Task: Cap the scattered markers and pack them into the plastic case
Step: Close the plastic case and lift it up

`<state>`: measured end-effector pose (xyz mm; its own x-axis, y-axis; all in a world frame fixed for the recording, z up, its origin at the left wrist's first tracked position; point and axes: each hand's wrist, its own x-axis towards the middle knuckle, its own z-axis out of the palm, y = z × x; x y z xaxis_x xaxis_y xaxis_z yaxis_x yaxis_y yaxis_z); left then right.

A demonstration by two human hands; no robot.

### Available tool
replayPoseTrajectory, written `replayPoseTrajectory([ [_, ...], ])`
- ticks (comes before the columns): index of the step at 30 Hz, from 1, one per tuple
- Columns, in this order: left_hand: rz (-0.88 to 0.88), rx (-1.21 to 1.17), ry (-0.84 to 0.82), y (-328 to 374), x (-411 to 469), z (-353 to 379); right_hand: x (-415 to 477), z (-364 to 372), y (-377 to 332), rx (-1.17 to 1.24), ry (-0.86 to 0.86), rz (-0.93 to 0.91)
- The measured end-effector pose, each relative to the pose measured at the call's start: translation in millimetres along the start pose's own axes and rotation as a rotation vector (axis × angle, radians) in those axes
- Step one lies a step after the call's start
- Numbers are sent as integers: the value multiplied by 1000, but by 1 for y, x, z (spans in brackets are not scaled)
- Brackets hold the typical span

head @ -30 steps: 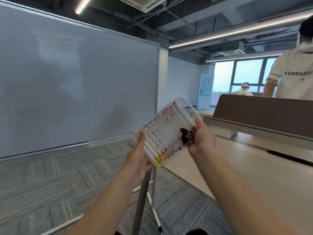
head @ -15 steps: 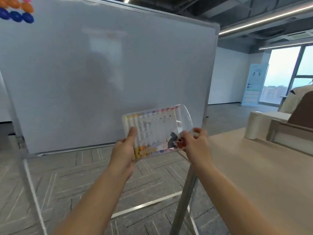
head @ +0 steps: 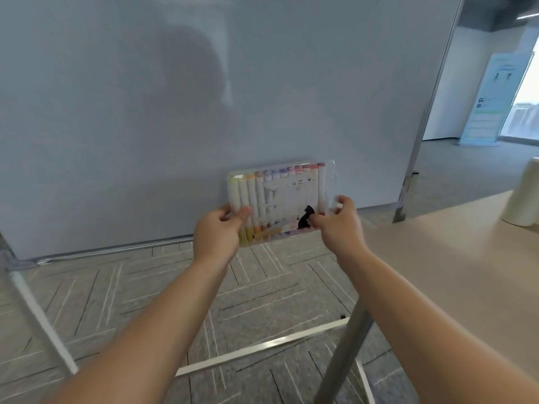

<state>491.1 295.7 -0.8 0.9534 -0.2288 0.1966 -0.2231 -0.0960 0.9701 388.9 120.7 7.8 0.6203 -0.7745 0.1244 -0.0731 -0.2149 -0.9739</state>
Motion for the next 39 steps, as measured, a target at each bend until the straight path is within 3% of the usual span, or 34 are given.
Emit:
replayPoseTrajectory([
  [8,-5,67,76,-15,30,22,33,4,18,-10,-8,-1],
  [39,48,208,73,-50,43,43,63,18,52,-49,-55,61],
])
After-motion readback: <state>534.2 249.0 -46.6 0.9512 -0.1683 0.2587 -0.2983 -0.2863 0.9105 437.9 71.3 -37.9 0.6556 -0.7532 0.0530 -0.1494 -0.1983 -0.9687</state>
